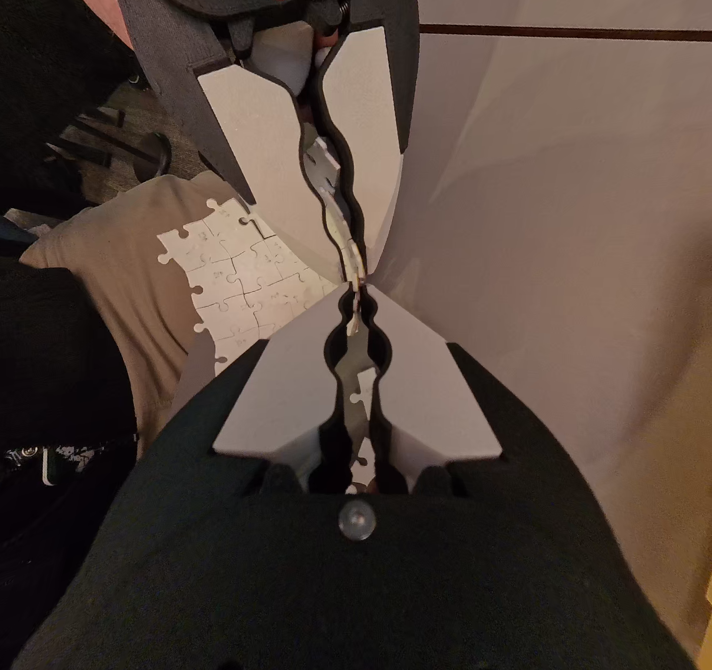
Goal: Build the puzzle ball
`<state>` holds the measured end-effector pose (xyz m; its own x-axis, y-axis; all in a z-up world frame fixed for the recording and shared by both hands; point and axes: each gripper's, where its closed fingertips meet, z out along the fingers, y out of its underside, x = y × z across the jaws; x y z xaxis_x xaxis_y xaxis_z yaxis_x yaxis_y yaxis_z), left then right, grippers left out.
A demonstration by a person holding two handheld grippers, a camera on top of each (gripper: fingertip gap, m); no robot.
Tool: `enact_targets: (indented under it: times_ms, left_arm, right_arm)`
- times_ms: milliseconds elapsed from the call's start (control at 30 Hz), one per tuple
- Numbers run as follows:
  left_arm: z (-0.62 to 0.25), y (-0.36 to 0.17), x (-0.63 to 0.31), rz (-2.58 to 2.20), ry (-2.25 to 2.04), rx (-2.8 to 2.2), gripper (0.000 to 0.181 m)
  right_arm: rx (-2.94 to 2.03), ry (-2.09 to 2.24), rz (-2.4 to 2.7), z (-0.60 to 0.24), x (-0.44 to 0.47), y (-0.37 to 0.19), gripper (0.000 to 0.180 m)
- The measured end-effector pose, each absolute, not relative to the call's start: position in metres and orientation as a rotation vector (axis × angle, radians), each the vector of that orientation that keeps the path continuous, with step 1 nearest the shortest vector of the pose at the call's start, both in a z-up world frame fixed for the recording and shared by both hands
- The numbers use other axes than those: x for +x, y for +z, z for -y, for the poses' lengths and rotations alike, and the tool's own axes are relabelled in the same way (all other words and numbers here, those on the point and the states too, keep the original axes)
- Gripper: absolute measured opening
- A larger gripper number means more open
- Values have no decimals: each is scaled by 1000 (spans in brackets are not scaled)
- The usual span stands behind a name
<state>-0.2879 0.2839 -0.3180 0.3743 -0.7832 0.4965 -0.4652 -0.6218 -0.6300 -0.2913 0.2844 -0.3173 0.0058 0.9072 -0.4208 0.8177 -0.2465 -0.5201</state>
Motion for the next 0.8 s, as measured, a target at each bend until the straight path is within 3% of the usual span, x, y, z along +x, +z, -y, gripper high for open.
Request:
enact_targets:
  times_ms: [667, 800]
  left_arm:
    - [-286, -319, -287, -1074, -1125, -2251, 3]
    - [-285, -320, -288, -1074, -1125, -2254, 3]
  right_arm:
    - [-2147, 1170, 1767, -285, -289, -316, 0]
    - [-2149, 1189, 1746, -285, -289, -312, 11]
